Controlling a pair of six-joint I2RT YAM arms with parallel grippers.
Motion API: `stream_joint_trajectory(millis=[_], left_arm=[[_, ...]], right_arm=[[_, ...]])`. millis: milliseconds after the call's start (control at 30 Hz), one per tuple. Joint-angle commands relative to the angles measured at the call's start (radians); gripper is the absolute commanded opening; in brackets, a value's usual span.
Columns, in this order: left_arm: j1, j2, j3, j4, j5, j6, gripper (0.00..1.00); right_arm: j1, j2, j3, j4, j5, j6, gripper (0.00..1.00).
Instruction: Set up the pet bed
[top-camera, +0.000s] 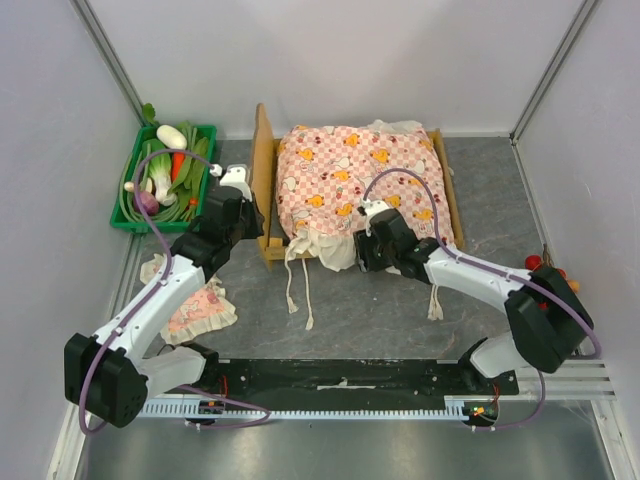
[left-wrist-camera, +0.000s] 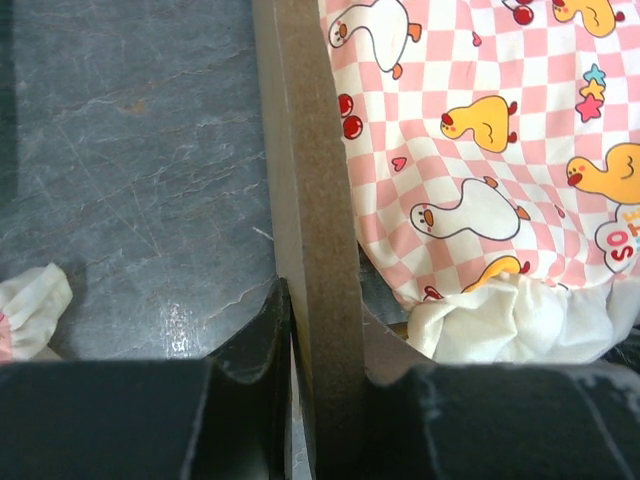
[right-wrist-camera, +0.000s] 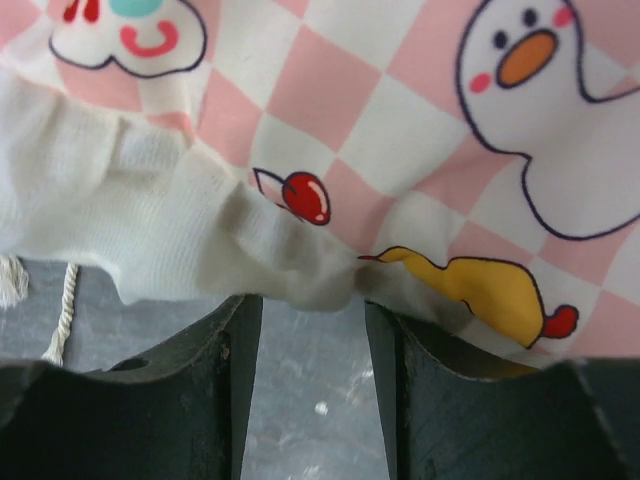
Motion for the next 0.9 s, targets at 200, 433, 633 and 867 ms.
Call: stream_joint_trajectory(millis=[200, 433, 633, 867], left_arm=[[-0.039, -0.030, 0.001, -0.053, 0.140, -0.266, 0.26], [-0.036, -0.079, 0.090, -0.127, 0.045, -0.168, 0.63], [-0.033, -0.187, 0.127, -0.196, -0.042, -0.143, 0.82], [-0.034, -0.371, 0.055, -0.275, -0.007, -0.203, 0.93]], right_arm=[[-0.100, 0.026, 0.080, 0.107, -0.153, -0.100, 0.55], [-0.099, -0.173, -0.061, 0.133, -0.296, -0.024, 0.57], [-0.053, -0.289, -0.103, 0.140, -0.315, 0.068, 0.57], [0.174, -0.257, -0.081, 0.198, -0.154, 0.149, 0.56]])
